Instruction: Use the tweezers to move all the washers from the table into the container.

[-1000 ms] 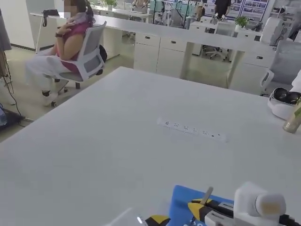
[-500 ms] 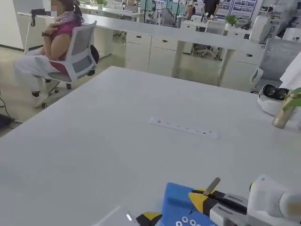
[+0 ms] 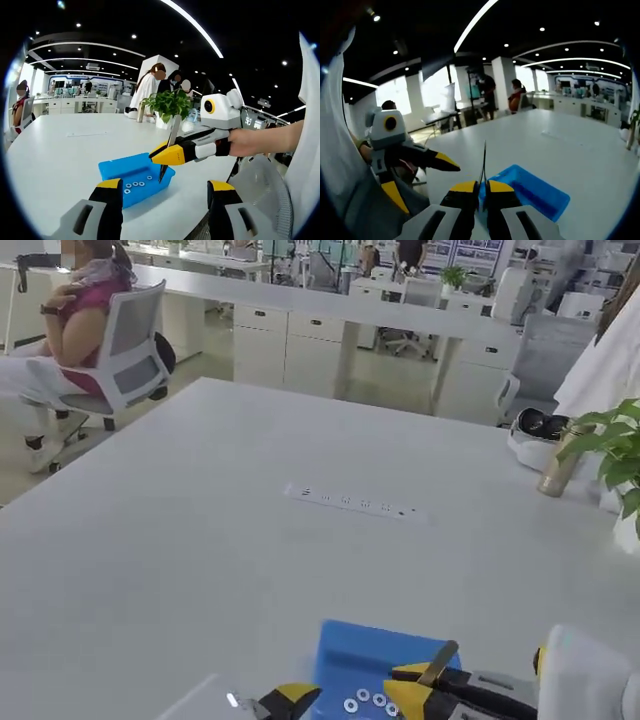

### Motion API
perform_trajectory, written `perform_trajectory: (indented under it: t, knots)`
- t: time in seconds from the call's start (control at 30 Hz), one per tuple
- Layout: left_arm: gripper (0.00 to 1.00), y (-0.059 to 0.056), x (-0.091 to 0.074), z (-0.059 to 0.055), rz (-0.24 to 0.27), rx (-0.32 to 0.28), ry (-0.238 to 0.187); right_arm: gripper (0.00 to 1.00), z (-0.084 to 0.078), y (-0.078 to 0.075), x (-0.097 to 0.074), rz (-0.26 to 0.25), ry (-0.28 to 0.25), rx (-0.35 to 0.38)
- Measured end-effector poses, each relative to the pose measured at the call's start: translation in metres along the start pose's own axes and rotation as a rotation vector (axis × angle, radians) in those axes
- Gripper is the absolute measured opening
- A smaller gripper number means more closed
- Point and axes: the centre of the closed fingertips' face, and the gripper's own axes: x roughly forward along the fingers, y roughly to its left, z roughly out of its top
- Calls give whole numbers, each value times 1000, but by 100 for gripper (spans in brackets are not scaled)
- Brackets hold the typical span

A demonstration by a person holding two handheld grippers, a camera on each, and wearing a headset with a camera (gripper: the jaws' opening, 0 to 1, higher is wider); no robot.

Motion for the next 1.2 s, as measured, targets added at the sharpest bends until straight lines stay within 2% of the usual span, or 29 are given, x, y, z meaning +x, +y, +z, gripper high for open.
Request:
perform_trajectory:
  t: [0.07, 0.1, 0.2, 0.27, 0.37, 0.4, 0.47, 0.6, 0.63, 0.7, 0.73, 0.77, 0.83, 0.9, 0.97, 1.03, 1.1, 1.2]
  knots:
    - [66, 0, -1, -9, -16, 5, 29, 4, -7, 6, -2, 20, 18, -8]
    - [65, 1, -3, -22, -22, -9, 82, 4, -13, 10, -4, 30, 44, -27]
    - [62, -1, -6, -25, -59, -48, 86, 4, -24, 15, -7, 58, 89, -60]
    - [57, -4, -9, -26, -97, -57, 111, 4, -32, 23, -9, 101, 113, -69]
    - [48, -7, -10, -21, -148, 37, 159, 4, -44, 33, -10, 151, 164, -100]
    - [44, -9, -10, -19, -162, 56, 167, 4, -50, 37, -10, 168, 196, -126]
    - [39, -9, -8, -12, -177, 107, 177, 4, -60, 35, -9, 194, 241, -159]
    - [25, -17, -4, 1, -237, 151, 175, 4, -70, 44, -3, 234, 277, -194]
    - [23, -19, -3, 2, -257, 158, 186, 4, -73, 45, -3, 242, 291, -212]
    - [17, -24, -3, -2, -312, 232, 226, 4, -81, 48, -3, 262, 336, -261]
    - [15, -24, -3, -4, -322, 249, 237, 4, -82, 48, -3, 267, 339, -266]
    - [16, -30, -5, -9, -374, 297, 276, 4, -83, 52, -1, 282, 334, -256]
    - [17, -35, -6, -13, -406, 323, 315, 4, -87, 54, -2, 302, 355, -282]
    - [15, -36, -5, -9, -399, 347, 309, 4, -94, 53, -4, 313, 401, -333]
    - [10, -39, -5, -5, -422, 317, 299, 4, -99, 55, -5, 325, 426, -365]
    - [9, -40, -4, -3, -431, 303, 299, 4, -103, 57, -5, 338, 446, -385]
    - [8, -42, -3, -4, -436, 339, 319, 4, -106, 59, -6, 349, 456, -394]
    - [7, -49, -2, 0, -461, 325, 308, 4, -108, 60, -9, 360, 477, -422]
